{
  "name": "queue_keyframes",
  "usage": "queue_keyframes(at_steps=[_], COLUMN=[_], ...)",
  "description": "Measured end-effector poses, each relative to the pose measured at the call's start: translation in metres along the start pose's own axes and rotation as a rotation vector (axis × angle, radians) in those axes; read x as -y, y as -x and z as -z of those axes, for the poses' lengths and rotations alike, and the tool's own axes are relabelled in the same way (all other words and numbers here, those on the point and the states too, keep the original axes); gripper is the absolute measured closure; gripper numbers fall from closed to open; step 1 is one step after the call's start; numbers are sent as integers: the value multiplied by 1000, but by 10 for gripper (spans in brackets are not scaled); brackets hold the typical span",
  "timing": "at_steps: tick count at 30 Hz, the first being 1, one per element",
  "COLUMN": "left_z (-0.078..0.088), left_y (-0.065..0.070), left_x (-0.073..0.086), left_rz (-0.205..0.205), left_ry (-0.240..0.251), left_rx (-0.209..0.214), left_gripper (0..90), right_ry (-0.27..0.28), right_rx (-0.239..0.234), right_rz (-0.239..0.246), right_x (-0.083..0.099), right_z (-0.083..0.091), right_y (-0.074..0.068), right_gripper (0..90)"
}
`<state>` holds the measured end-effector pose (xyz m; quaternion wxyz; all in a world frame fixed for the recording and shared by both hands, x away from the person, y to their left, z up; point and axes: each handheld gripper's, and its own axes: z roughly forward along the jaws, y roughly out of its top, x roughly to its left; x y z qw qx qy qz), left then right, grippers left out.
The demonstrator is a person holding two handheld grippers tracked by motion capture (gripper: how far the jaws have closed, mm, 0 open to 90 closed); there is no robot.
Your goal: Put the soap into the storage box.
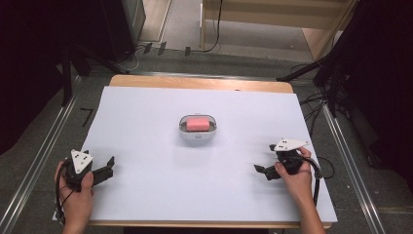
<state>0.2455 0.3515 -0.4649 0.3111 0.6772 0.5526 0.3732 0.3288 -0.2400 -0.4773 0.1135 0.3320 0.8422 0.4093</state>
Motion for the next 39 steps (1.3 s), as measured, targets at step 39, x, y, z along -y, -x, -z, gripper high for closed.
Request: queue_keyframes(at_steps=[39], left_z=[-4], left_y=[1], left_x=[-2], left_rz=[-12], left_ry=[-45], left_rx=[16], left_gripper=[149], right_ry=[193], right_rx=[158], right_rz=[-292], right_x=[87], right_z=[97], right_y=[8], right_gripper=[0])
